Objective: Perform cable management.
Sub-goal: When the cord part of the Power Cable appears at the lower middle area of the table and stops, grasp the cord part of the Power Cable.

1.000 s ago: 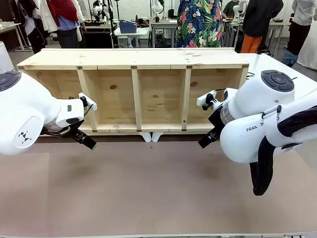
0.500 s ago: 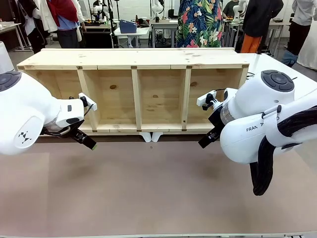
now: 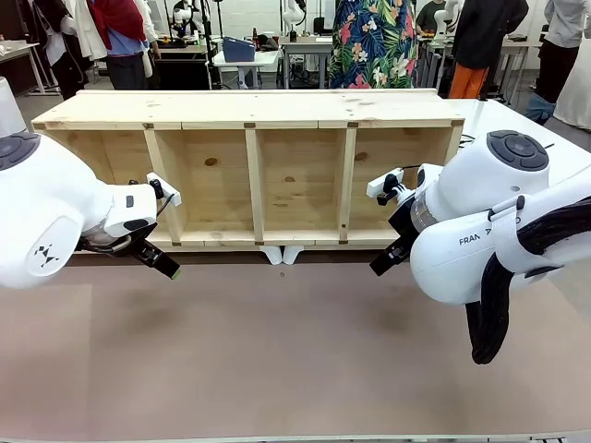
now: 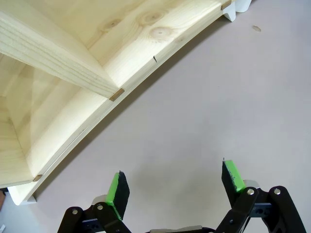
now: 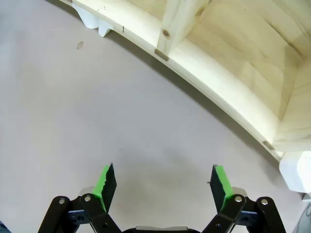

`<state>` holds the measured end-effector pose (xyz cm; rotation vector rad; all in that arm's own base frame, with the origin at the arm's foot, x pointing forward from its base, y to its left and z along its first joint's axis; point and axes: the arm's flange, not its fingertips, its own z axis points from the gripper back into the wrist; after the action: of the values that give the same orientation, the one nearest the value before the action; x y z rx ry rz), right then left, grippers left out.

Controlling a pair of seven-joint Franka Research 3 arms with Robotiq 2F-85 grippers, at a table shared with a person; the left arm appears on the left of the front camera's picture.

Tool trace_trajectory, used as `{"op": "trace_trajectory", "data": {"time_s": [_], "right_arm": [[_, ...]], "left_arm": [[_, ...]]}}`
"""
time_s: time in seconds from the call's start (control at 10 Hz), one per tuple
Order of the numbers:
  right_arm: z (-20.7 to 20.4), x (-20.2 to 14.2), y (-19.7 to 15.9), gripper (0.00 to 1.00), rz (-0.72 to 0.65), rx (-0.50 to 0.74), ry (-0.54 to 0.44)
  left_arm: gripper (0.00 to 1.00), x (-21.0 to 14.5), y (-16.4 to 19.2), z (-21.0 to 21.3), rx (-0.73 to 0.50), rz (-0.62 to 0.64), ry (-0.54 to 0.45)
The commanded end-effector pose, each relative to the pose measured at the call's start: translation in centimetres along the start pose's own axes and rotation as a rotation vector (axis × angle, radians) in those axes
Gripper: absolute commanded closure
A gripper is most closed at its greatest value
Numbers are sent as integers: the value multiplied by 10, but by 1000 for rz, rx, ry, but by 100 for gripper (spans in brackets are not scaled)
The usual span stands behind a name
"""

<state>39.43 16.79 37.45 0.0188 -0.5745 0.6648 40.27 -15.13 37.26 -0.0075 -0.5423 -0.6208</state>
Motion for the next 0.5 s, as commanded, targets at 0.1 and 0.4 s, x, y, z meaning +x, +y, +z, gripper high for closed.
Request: {"op": "trace_trajectory", "data": {"time_s": [0.1, 0.4], "right_arm": [[17, -6, 5, 0, 0, -13, 16], [66, -16, 12, 0, 3, -63, -27]], "left_arm": [[0, 1, -8, 29, 37, 25, 18], [0, -6, -5, 74, 78, 33, -17]]}}
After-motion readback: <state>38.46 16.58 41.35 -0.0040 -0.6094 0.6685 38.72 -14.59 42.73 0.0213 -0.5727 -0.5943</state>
